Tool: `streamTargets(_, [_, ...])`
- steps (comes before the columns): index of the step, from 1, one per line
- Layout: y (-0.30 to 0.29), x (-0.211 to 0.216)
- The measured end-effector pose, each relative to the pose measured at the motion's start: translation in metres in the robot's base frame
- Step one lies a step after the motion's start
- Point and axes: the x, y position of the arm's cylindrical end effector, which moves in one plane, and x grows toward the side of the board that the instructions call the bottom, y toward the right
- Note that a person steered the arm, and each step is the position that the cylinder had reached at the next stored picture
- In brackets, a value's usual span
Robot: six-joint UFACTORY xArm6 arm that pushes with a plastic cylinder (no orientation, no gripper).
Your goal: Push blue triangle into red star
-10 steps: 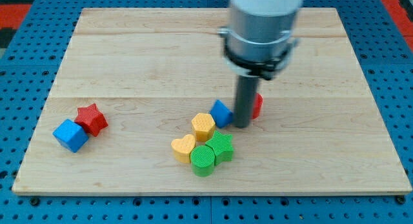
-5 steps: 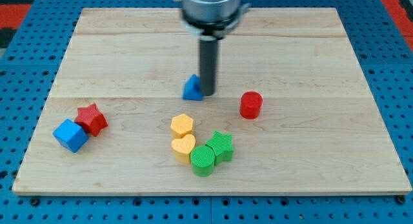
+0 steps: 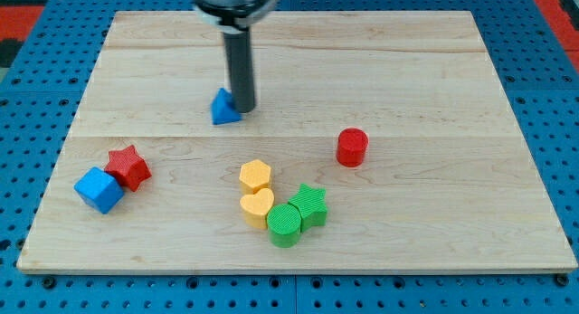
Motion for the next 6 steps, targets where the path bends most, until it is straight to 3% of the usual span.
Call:
streamTargets(1, [-0.057,0.029])
streamTargets(2, [-0.04,0.004])
streamTargets(3, [-0.06,-0.015])
streamTargets(5, [-0.106,0.032])
streamTargets(6, [-0.104,0.03])
